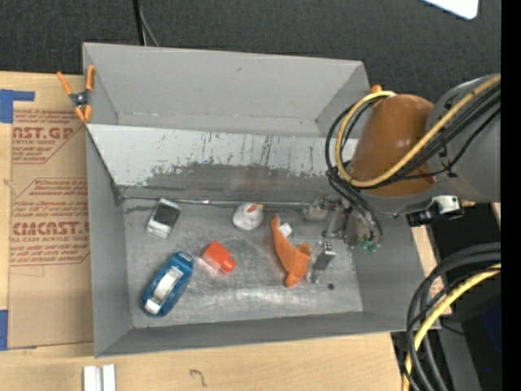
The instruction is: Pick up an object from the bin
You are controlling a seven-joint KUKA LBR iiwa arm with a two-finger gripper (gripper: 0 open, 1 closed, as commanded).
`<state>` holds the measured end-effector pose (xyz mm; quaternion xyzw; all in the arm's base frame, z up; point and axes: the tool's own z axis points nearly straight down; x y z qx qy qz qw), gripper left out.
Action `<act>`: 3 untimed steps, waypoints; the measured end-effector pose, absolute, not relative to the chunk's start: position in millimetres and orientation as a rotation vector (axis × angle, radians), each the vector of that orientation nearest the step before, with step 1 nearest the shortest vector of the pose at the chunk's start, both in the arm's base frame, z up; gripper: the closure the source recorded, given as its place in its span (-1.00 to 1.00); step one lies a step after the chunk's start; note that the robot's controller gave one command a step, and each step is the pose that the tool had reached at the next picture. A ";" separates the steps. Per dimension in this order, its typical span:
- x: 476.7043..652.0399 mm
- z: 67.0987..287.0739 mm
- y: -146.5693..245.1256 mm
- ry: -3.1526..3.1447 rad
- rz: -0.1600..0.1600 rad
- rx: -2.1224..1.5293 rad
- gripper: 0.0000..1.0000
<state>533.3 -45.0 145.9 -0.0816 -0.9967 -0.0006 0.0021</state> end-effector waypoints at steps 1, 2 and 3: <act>533.5 157.3 -49.6 -3.101 -0.001 -0.522 -1.00; 526.3 81.9 -51.8 -3.113 0.000 -0.461 -1.00; 506.4 71.1 -49.6 -2.987 -0.002 -0.988 1.00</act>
Offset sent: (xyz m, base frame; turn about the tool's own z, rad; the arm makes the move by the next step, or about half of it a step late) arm -0.0103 -0.0081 -0.0759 0.1219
